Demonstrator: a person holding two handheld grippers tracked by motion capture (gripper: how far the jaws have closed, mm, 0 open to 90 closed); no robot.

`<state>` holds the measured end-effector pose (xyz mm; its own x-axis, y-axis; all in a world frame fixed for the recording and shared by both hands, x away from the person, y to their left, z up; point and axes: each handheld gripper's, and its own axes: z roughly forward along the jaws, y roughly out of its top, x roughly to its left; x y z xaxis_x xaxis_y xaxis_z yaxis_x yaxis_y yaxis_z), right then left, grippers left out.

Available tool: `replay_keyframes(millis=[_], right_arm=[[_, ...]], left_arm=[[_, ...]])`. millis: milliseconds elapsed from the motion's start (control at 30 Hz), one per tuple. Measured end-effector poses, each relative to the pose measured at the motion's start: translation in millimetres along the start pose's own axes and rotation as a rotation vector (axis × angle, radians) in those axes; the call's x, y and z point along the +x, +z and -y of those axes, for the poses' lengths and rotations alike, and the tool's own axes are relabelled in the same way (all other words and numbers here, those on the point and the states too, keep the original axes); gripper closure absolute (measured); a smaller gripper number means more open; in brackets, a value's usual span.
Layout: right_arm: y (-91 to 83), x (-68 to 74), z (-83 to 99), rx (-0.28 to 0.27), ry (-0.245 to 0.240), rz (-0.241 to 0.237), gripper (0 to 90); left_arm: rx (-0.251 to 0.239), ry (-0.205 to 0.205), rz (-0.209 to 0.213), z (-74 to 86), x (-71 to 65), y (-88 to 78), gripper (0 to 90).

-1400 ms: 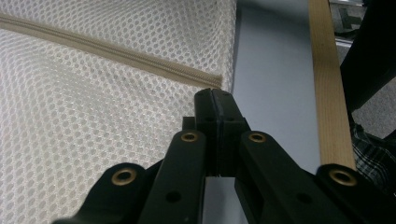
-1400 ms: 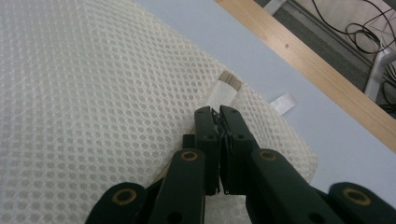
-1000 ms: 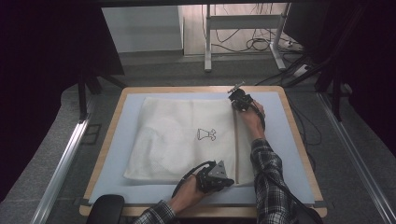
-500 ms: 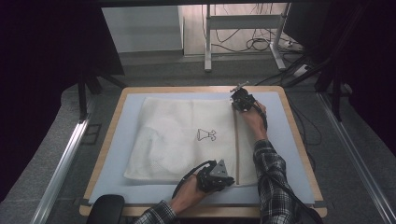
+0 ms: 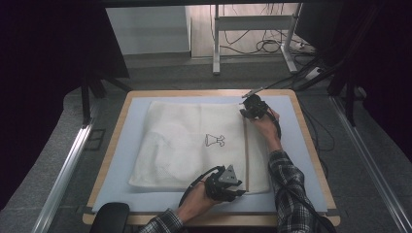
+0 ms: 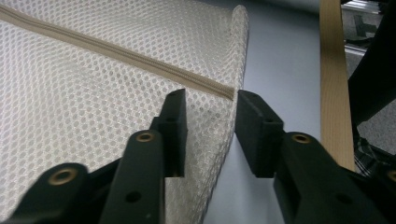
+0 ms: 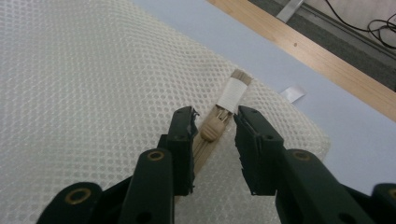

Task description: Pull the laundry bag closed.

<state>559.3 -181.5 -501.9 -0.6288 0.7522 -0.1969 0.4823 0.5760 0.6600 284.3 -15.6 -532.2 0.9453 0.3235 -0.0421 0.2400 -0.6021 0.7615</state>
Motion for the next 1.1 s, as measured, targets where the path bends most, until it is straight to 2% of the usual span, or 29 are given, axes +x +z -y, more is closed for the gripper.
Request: replay_keyframes(millis=[133,367,567,667,933,1000,1100], right_arm=[[-1.9,0.0,5.0,-0.017,0.026,-0.018,58.9],[-7.7,-1.5,5.4,-0.027,0.036,-0.033,49.0],[-10.9,-0.8,9.1,-0.03,0.067,-0.079,43.3],[-11.0,2.4,9.9,-0.031,0.057,-0.085,40.6],[-15.3,10.1,9.8,-0.038,0.059,-0.117,33.1],[-15.8,10.7,10.5,-0.024,0.066,-0.1,31.1],[-17.4,11.6,11.5,-0.018,0.087,-0.12,28.5]], left_arm=[[0.002,-0.005,-0.001,0.2,-0.5,0.8,52.6],[0.011,0.003,-0.025,0.4,-1.9,1.6,39.8],[0.016,0.018,-0.04,1.4,-2.1,0.4,30.1],[0.008,0.018,-0.048,1.5,-2.1,-2.1,25.8],[0.021,-0.003,-0.047,4.5,-1.2,-7.6,20.2],[0.027,0.005,-0.037,6.2,-2.0,-9.6,19.6],[0.033,0.01,-0.034,8.7,-2.9,-12.6,18.5]])
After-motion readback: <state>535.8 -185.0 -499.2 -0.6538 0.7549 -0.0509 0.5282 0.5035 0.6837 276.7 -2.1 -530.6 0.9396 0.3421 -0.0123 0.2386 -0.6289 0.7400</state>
